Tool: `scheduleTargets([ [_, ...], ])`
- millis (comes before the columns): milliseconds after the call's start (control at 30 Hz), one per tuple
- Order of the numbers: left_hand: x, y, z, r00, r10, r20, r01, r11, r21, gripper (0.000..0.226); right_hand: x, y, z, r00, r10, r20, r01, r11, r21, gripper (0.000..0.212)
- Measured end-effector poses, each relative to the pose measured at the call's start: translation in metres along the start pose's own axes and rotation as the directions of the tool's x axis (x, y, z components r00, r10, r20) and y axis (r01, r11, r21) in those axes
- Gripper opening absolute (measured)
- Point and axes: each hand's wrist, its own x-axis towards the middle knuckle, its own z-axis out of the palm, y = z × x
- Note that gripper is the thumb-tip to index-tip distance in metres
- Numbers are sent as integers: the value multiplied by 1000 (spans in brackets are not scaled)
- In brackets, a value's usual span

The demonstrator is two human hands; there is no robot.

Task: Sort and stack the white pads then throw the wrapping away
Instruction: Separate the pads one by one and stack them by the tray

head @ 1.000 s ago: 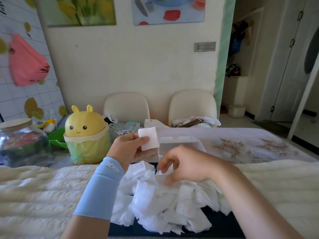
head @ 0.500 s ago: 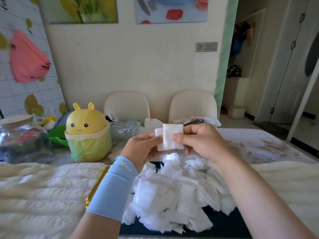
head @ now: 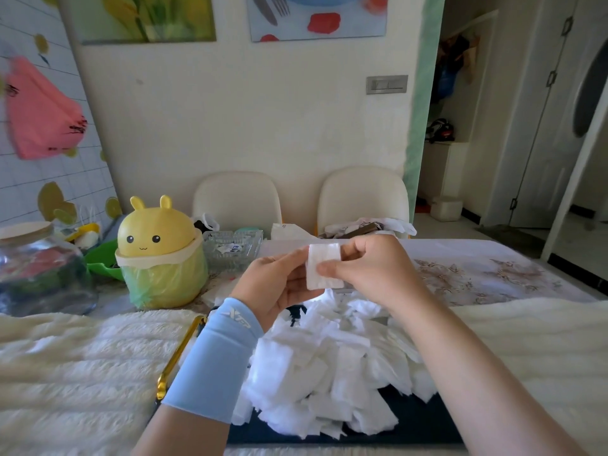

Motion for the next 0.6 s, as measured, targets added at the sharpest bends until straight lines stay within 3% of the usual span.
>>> scheduleTargets([
  [133, -7, 7, -4, 995, 49, 84, -60, 991, 122, 47, -1, -2, -3, 998, 18, 67, -27, 990, 142, 61],
  [233, -9, 10, -11, 990, 82, 116, -108, 965, 241, 44, -4, -4, -4, 984, 23, 178, -69, 965, 255, 47],
  [433, -14, 18, -24, 995, 58, 77, -75, 970, 233, 23, -6, -3, 5, 965, 77, 251, -175, 901, 396, 19],
  [533, -13, 19, -30, 998, 26, 64, -42, 964, 264, 23, -7, -3, 12, 985, 78, 157, -130, 926, 356, 16],
  [600, -11, 18, -34, 998, 45, -35, -34, 958, 284, 16, -8, 0, 20, 1000, 0, -4, 0, 989, 151, 18],
])
